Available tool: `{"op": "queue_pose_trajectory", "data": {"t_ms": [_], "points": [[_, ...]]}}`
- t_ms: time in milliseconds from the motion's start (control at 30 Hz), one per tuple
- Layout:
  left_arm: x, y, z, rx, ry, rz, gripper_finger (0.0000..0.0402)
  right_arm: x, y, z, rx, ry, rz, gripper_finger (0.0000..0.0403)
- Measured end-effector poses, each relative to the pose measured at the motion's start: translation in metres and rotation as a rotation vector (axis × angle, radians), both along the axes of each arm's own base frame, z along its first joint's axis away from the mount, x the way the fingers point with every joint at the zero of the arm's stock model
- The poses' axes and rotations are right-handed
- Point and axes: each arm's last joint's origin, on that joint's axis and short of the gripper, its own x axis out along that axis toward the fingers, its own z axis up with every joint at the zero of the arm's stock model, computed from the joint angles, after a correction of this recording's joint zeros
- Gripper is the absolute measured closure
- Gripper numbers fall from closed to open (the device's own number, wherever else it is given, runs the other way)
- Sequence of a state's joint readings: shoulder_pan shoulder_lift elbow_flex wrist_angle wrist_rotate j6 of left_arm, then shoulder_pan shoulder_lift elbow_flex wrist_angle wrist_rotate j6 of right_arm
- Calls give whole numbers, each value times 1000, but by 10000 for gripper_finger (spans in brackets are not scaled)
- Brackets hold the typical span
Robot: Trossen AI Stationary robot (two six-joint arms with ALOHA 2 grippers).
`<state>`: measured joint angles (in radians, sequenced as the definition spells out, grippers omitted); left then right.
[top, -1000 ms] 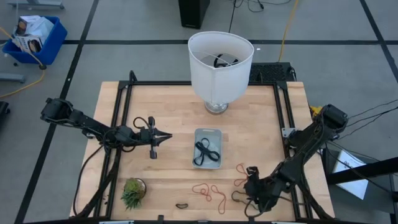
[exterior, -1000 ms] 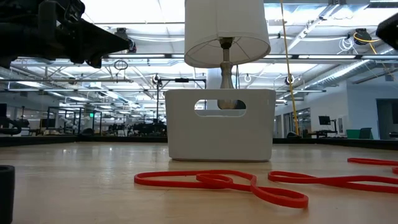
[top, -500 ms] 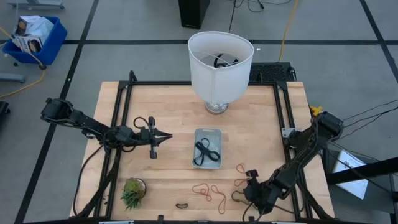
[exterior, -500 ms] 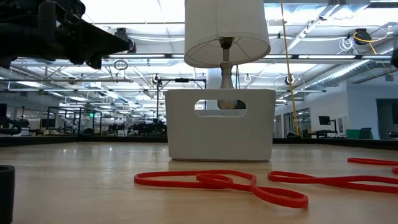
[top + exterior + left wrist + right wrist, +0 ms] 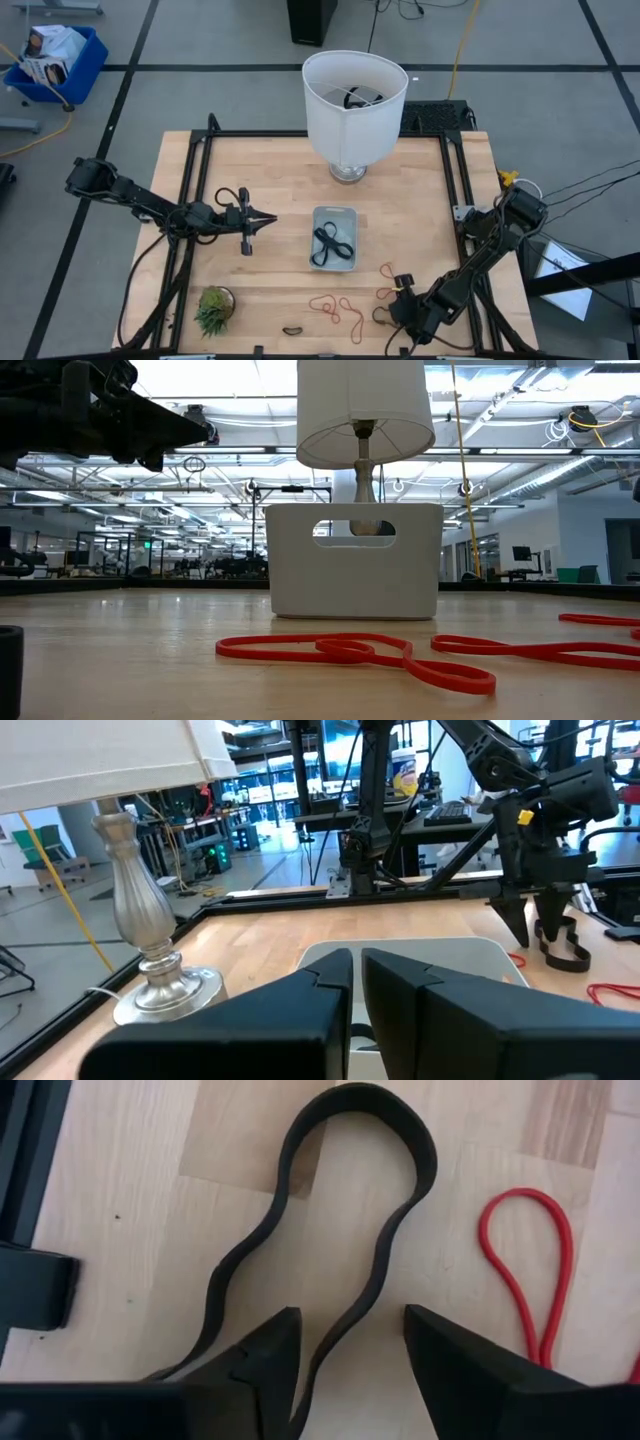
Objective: Pick and place rubber bands into bin
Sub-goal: Put the black rubber band into the gray bin
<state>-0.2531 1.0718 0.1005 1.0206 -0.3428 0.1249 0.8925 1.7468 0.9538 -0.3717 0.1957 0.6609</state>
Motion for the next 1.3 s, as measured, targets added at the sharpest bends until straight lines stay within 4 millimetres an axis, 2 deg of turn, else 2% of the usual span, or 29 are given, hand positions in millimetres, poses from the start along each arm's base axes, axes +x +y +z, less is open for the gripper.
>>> {"op": "queue_pose_trajectory", "data": {"t_ms": [167,400,533,767,833,933,1000,1167,1300], "points": [[0,0,0,0,0,0,366,0,-1,-1,-7,3,2,262],[0,0,0,0,0,0,366,-1,-3,1,-23,4,7,390],[0,0,0,0,0,0,366,-4,-6,13,0,-14,-11,398],[0,0,0,0,0,0,366,-9,-21,77,42,-310,-16,401],[0,0,0,2,1,0,366,-11,-26,103,41,-437,0,401],[0,0,-1,4,6,0,366,-17,-40,138,8,-621,18,401],[0,0,-1,4,7,0,366,-20,-50,155,-24,-708,41,402],[0,0,-1,6,15,0,366,-36,-75,183,-52,-830,105,402],[0,0,-3,11,27,1,366,-53,-96,186,-43,-891,115,402]]}}
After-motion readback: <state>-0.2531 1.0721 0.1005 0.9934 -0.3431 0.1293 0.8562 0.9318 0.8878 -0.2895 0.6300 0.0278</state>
